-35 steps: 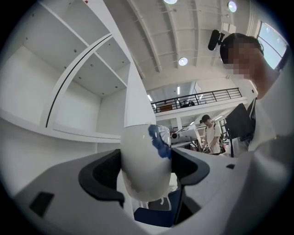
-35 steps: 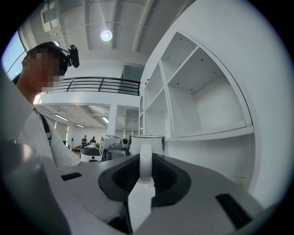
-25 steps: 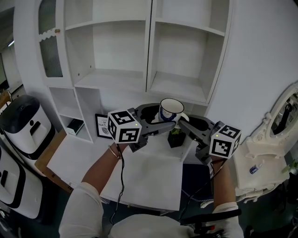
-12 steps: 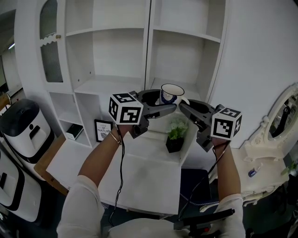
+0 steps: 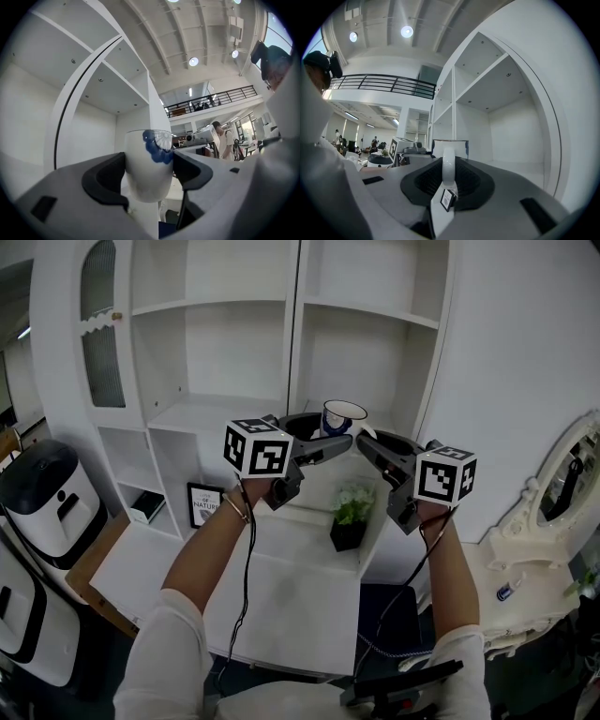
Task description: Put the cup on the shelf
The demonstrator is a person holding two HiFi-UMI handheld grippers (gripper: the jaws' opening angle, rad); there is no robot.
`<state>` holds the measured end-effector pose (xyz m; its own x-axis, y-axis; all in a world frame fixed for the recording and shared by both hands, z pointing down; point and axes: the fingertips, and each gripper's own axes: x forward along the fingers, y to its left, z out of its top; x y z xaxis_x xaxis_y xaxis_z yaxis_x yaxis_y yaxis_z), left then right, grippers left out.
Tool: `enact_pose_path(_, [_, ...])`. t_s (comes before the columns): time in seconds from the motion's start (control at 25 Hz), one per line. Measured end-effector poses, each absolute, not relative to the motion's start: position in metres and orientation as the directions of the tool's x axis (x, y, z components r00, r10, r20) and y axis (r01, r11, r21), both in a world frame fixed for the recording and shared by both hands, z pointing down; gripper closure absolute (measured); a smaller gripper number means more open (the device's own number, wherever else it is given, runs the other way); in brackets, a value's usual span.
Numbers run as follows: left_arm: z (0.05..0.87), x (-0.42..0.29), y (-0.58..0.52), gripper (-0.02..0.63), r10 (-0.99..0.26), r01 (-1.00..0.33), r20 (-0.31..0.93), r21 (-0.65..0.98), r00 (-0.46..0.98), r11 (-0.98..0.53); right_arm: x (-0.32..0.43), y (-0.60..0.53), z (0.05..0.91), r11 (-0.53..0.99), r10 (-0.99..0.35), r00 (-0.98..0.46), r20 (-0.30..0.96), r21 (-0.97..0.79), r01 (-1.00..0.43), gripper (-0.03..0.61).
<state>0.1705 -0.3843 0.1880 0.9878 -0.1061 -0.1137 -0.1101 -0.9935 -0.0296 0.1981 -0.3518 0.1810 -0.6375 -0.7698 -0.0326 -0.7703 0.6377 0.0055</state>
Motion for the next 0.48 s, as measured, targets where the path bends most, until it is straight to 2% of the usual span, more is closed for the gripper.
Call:
enact_pose_path(0.28, [0.179, 0.169, -0.394, 0.285, -0.178, -0.185, -0.148, -0.035, 0.973, -0.982, 0.197, -0.361, 0.173, 0.62, -0.784, -0.619, -0.05, -0.001, -0.784, 0.503])
enact_pose_path(0.48, [0.172, 0.164, -0.397, 0.284, -0.304, -0.321, -0.174, -0.079, 0.937, -0.944, 0.2, -0.367, 0.174, 0.6, -0.799, -0.599, -0.054, 0.004, -0.8, 0.503])
